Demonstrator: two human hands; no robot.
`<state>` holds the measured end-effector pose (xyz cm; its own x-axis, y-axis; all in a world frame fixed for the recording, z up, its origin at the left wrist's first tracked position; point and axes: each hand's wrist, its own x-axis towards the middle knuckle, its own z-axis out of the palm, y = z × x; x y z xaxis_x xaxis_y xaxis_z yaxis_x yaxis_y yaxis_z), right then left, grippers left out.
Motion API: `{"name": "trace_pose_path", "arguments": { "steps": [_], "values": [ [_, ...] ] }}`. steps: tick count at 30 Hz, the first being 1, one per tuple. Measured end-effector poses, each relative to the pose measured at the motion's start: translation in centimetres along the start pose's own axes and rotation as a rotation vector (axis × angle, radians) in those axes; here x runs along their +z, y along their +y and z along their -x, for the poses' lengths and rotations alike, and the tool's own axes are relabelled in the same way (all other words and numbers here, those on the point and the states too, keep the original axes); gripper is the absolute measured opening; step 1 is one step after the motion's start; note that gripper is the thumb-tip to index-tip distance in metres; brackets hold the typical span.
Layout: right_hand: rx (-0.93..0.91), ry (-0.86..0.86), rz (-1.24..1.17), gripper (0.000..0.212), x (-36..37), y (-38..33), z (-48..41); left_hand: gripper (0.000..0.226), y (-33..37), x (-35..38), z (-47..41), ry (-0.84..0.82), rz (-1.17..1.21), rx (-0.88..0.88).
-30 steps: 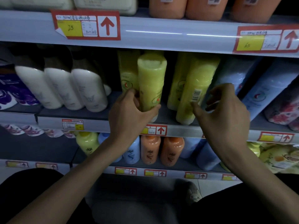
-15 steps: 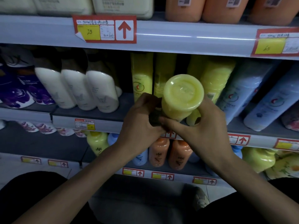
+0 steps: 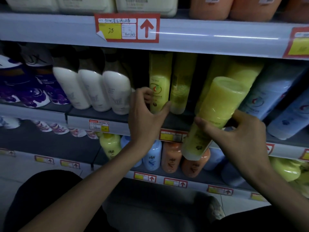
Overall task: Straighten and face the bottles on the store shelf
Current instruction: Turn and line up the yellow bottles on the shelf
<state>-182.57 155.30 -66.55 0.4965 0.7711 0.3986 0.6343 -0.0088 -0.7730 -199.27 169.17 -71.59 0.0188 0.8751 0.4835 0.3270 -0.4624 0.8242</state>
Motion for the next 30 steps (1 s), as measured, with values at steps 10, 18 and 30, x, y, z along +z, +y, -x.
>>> {"name": "trace_pose_path", "arguments": {
  "steps": [10, 18, 30],
  "values": [
    [-0.079, -0.063, 0.106, 0.043, 0.9, 0.8, 0.4, 0.056, -1.6, 1.4, -1.6, 0.027, -0.17, -0.114],
    [-0.123, -0.078, 0.183, 0.054, 1.5, 1.0, 0.4, 0.054, -2.9, -0.6, -1.8, 0.058, -0.238, -0.172],
    [-0.104, -0.092, 0.168, 0.046, 1.9, 1.3, 0.2, 0.057, -2.3, -0.7, -1.5, 0.047, -0.19, -0.179]
  ]
}}
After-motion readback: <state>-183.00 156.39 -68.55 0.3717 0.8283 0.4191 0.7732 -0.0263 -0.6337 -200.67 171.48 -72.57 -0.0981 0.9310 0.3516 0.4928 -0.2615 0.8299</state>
